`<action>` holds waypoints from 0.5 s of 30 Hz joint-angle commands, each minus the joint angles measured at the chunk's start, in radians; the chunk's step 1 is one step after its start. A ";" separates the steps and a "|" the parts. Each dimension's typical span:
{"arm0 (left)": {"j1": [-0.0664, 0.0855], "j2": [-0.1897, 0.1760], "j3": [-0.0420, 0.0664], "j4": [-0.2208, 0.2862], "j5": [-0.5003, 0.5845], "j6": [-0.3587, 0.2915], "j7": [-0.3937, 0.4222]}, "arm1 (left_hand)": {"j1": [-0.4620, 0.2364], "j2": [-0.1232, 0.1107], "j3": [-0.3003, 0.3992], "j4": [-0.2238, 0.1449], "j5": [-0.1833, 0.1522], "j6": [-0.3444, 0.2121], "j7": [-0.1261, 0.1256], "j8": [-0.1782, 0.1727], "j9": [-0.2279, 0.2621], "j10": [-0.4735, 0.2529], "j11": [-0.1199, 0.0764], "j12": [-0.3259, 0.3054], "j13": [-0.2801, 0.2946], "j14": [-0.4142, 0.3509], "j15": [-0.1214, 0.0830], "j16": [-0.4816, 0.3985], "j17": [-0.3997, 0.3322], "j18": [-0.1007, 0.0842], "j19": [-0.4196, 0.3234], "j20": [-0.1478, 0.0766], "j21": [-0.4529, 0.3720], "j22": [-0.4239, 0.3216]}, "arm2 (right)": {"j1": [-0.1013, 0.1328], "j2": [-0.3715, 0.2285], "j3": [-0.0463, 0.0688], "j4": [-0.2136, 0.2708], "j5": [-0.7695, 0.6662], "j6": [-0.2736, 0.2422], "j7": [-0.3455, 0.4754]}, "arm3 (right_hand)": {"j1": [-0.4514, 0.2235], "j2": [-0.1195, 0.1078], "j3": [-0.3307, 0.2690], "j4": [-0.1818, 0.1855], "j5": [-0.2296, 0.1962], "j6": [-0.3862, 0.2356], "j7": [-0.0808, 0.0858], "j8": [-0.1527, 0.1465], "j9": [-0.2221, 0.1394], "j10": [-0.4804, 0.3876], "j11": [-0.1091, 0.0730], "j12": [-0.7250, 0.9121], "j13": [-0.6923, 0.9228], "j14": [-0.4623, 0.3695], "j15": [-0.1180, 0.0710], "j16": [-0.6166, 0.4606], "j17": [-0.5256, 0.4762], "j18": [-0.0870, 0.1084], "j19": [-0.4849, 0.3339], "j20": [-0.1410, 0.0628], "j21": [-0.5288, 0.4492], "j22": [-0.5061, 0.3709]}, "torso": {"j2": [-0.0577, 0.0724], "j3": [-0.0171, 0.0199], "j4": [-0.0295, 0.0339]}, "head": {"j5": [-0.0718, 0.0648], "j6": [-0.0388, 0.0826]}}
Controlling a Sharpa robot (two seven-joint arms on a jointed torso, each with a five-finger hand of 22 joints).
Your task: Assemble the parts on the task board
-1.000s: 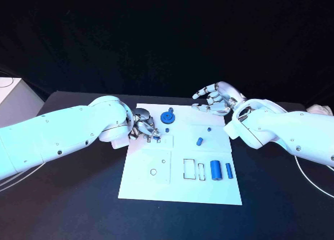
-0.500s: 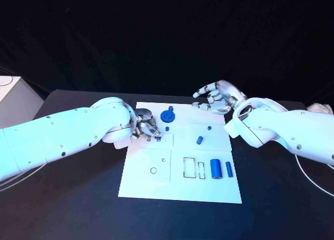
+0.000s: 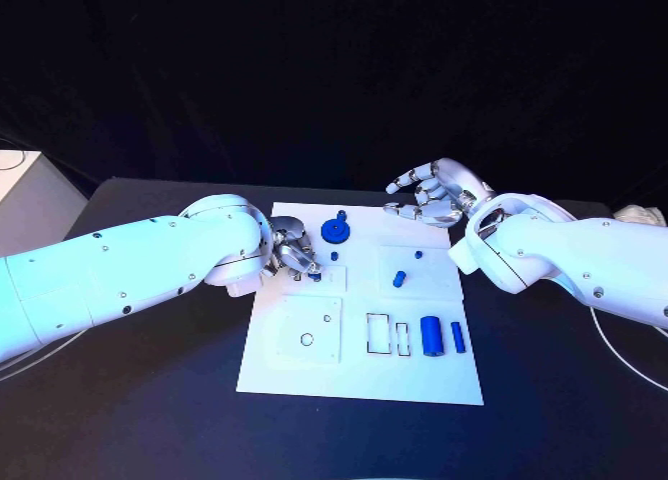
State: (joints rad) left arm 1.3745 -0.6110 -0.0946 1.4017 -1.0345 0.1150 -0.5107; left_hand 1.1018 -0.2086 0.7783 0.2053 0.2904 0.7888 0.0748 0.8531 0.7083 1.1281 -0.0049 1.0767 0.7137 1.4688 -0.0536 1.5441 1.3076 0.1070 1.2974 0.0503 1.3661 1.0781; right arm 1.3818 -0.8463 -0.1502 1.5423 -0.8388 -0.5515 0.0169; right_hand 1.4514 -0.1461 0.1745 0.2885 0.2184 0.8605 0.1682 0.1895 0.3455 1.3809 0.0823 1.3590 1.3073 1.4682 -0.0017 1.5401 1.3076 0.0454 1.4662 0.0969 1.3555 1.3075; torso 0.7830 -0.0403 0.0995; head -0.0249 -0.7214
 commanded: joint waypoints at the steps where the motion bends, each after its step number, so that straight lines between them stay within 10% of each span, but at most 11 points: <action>1: -0.001 0.000 0.000 0.004 -0.028 0.018 0.008 | 0.003 0.009 0.195 -0.203 0.003 0.012 -0.006 0.003 0.123 0.007 0.000 0.006 0.001 0.078 -0.007 0.005 0.205 -0.008 0.009 0.000 0.005 0.001 | 0.000 -0.001 0.000 0.001 -0.001 0.003 0.005 | -0.009 -0.001 0.005 -0.002 0.001 -0.006 0.003 -0.004 -0.002 -0.006 0.002 -0.004 0.074 0.086 0.007 -0.006 0.208 0.009 0.015 0.009 -0.005 0.089 | 0.000 -0.0004 -0.0002 | 0.001 -0.002; 15: -0.001 -0.003 0.000 0.009 -0.031 0.049 0.006 | 0.003 0.009 0.196 -0.204 0.007 0.013 -0.006 0.002 0.123 0.009 -0.001 0.006 0.001 0.078 -0.008 0.005 0.205 -0.008 0.011 -0.001 0.006 0.003 | 0.000 0.000 0.000 0.000 -0.001 0.006 0.004 | -0.009 -0.001 0.005 -0.002 0.001 -0.006 0.003 -0.004 -0.002 -0.006 0.002 -0.004 0.074 0.086 0.007 -0.006 0.208 0.009 0.015 0.009 -0.005 0.089 | 0.000 0.0000 -0.0001 | 0.001 -0.004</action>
State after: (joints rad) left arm 1.3745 -0.6137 -0.0936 1.4088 -1.0552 0.1336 -0.5107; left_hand 1.1023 -0.2081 0.7783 0.2053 0.2904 0.7888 0.0747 0.8500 0.7084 1.1283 -0.0044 1.0767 0.7136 1.4651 -0.0572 1.5441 1.3076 0.1071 1.3010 0.0466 1.3661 1.0803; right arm 1.3818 -0.8465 -0.1502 1.5418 -0.8387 -0.5512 0.0168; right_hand 1.4515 -0.1462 0.1745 0.2885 0.2184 0.8605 0.1682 0.1895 0.3455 1.3809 0.0823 1.3589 1.3073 1.4683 -0.0017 1.5401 1.3075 0.0454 1.4662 0.0969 1.3555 1.3073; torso 0.7830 -0.0405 0.0996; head -0.0239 -0.7252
